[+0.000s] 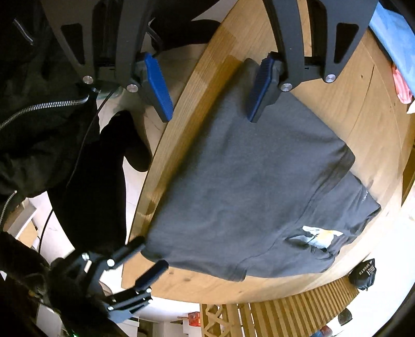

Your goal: Fold clothes

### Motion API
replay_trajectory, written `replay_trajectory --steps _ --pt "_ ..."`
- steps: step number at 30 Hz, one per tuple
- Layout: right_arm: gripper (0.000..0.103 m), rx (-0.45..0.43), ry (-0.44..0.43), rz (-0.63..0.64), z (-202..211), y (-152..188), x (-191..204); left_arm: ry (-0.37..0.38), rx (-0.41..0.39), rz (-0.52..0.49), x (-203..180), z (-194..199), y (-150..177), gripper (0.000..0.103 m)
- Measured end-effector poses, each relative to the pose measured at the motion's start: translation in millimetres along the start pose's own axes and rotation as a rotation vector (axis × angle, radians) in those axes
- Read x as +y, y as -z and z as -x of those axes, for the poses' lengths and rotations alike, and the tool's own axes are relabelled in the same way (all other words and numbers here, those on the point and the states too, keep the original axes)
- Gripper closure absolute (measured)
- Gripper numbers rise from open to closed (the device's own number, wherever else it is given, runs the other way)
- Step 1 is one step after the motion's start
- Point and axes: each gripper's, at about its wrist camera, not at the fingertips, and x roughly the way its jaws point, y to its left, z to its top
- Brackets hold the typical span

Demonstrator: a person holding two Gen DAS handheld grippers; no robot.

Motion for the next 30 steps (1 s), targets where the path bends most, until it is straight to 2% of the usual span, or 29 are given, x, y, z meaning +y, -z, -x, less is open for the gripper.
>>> replay_trajectory --steps 6,9,15,17,18,20,22,26,30 --pt "0.055 0.016 -0.006 0.025 -0.8 3.5 -1.1 0.019 -0.014 0.045 11.1 9.3 -2.3 0.049" --pt "0.055 0.042 0.014 0.06 -7.9 5.1 2.2 -0.006 0.015 0.016 16.9 2.6 -2.4 0.05" --pt "0.055 0.05 0.026 0.064 -11.5 3.8 2.0 0.005 0.033 -0.011 27.4 -5.6 -4.6 0.065" --pt "0.056 0.047 0.028 0.064 -11.2 3.9 2.2 0.003 0.016 -0.039 28.6 -8.1 -6.1 0.076" --pt "0.058 0.049 0.029 0.057 -11.3 3.5 1.7 -0.001 0.007 -0.039 28.7 -7.4 -6.2 0.08" --pt "0.078 0.05 0.047 0.05 -10.7 1.3 0.3 -0.009 -0.011 -0.04 29.1 -6.0 -6.5 0.092" --pt "0.087 0.046 0.03 0.017 -9.3 -4.1 -4.2 0.011 -0.03 -0.005 33.7 -4.8 -8.3 0.093" --pt "0.089 0.016 0.068 0.021 4.4 -21.3 -8.9 0.016 -0.091 0.016 38.4 7.7 -15.0 0.094" --pt "0.091 -0.065 0.098 -0.015 30.1 -54.9 -32.2 -0.027 -0.188 0.049 62.1 38.5 -32.6 0.094"
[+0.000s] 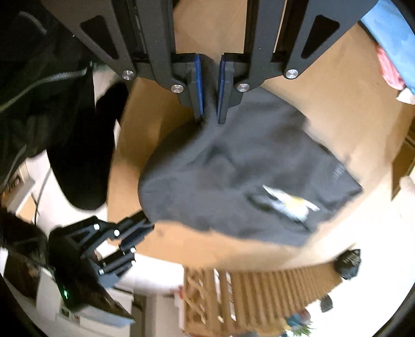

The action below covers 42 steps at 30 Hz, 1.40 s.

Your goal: Fold clothes

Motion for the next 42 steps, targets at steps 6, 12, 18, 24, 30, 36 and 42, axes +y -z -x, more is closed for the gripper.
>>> replay_trajectory --steps 6,12,18,24,30,36,42 --pt "0.095 -0.148 0.131 0.031 13.5 -90.2 -52.0 -0.123 -0.121 0.033 67.7 20.5 -55.9 0.096" --pt "0.095 -0.152 0.199 -0.022 -32.3 -186.5 -132.0 -0.173 -0.157 0.099 168.6 5.7 -118.0 0.097" --pt "0.096 -0.069 0.195 -0.064 -115.8 -236.6 -198.8 -0.151 -0.105 0.179 263.9 -58.2 -150.8 0.097" --pt "0.1 0.009 0.211 -0.085 -186.7 -247.0 -239.5 -0.111 -0.029 0.218 317.5 -130.2 -152.0 0.097" --pt "0.099 0.011 0.085 -0.135 -206.4 -238.4 -255.1 -0.096 0.007 0.209 327.8 -164.8 -149.8 0.097" --pt "0.065 0.009 0.014 -0.235 -190.1 -203.4 -261.4 -0.109 -0.011 0.186 319.2 -163.1 -147.0 0.097" --pt "0.065 0.024 -0.1 -0.352 -194.8 -188.1 -275.1 -0.124 -0.019 0.182 321.4 -156.7 -145.2 0.097"
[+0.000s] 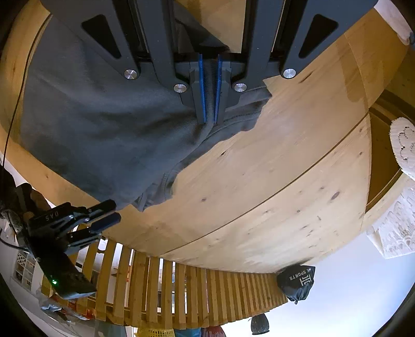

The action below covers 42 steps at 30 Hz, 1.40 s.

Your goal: Fold clothes

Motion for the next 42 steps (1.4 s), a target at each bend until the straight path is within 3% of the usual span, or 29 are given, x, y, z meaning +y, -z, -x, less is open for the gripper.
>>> replay_trajectory --steps 3,4,5,9,14,17,21,24,26,28,31,35,38,42 --pt "0.07 0.003 -0.008 0.011 -5.1 4.7 4.8 -0.01 0.001 -0.005 -3.2 2.9 0.7 0.097" --pt "0.09 0.001 0.021 0.029 -5.6 6.4 8.3 -0.013 0.001 -0.004 -4.2 6.0 0.9 0.097" --pt "0.097 -0.002 0.037 0.047 -3.5 8.2 11.1 -0.016 -0.001 -0.005 -4.7 8.2 1.6 0.097" --pt "0.097 -0.072 0.093 0.089 20.9 12.3 25.8 -0.025 -0.026 -0.026 -11.6 24.1 4.8 0.097" --pt "0.097 -0.168 0.099 0.144 56.5 2.3 44.1 -0.033 -0.066 -0.027 -9.5 47.3 4.2 0.097" --pt "0.097 -0.171 0.09 0.117 42.8 -23.4 35.0 -0.036 -0.072 0.008 7.7 44.2 -3.7 0.097" --pt "0.097 -0.088 0.111 0.079 -6.4 -36.5 15.4 -0.003 -0.023 0.068 33.6 14.9 -6.8 0.097" --pt "0.094 0.019 0.128 0.064 -50.9 -30.5 4.1 -0.028 0.048 0.107 50.1 -13.9 -3.7 0.085" --pt "0.088 0.003 0.136 0.064 -53.7 -27.8 4.5 -0.066 0.058 0.139 63.1 -17.4 -3.8 0.075" --pt "0.076 -0.009 0.178 0.07 -45.5 -29.7 6.7 -0.124 0.018 0.179 77.8 -1.1 -5.4 0.076" --pt "0.075 -0.064 0.208 0.063 -22.7 -30.2 7.7 -0.138 -0.018 0.199 80.0 27.8 -3.6 0.077" --pt "0.069 -0.113 0.135 0.053 16.9 -5.1 21.8 -0.043 -0.03 0.095 33.4 45.5 8.8 0.076" --pt "0.068 -0.094 0.081 0.027 29.9 27.9 27.2 0.045 0.026 0.032 5.5 22.3 15.7 0.074" --pt "0.068 -0.035 0.097 0.002 36.2 65.6 23.5 -0.041 0.098 0.086 22.8 -13.0 27.1 0.073"
